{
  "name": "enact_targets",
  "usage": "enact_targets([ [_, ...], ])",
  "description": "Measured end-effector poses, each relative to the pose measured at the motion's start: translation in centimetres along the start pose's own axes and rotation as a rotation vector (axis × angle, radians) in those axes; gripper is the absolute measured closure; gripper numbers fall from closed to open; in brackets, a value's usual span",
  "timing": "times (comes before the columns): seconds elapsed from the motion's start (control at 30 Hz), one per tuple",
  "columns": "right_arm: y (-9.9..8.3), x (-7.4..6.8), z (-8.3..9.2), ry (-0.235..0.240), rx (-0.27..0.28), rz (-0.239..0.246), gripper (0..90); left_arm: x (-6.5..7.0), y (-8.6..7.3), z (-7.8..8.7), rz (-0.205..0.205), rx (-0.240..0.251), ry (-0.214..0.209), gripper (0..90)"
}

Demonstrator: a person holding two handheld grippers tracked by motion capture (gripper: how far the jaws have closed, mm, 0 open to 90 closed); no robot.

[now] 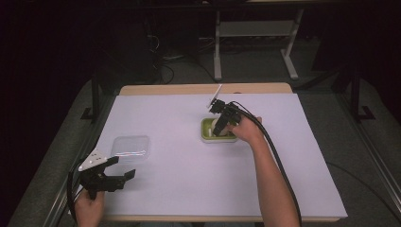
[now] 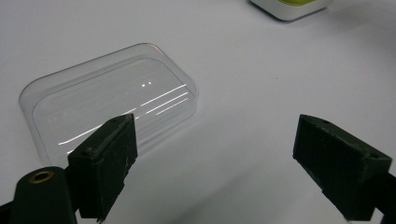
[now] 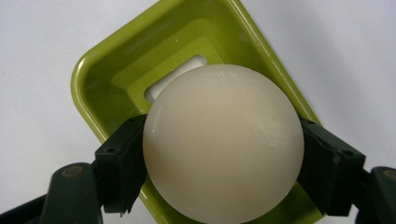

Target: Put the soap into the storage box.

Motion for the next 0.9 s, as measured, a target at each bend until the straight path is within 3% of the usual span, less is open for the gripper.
enact_targets([
  [0.23, 0.0, 0.0, -0.1, -0.022, -0.011, 0.005, 23.9, 0.0, 0.0, 0.0, -0.001, -0.002, 0.001, 12.9],
  [0.67, -0.2, 0.1, 0.1, -0.010, -0.016, -0.017, 23.7, 0.0, 0.0, 0.0, 0.001, 0.001, 0.000, 12.9],
  [0.87, -0.1, 0.2, 0.9, -0.014, 0.021, -0.016, 24.2, 0.1, 0.0, 0.0, 0.001, -0.001, 0.000, 12.9],
  [0.9, 0.0, 0.2, 1.4, -0.002, 0.051, -0.034, 24.5, 0.1, 0.0, 0.0, 0.001, -0.003, 0.000, 12.9],
])
Point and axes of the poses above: each handheld gripper's, and its own axes: z roughly backward along the jaws, y roughly out of its top, x roughly to its right, the point moved 5 cm from there along -z, roughly forward along the jaws, and after that the axes turned 7 degrees about z, right-handed, at the moved point
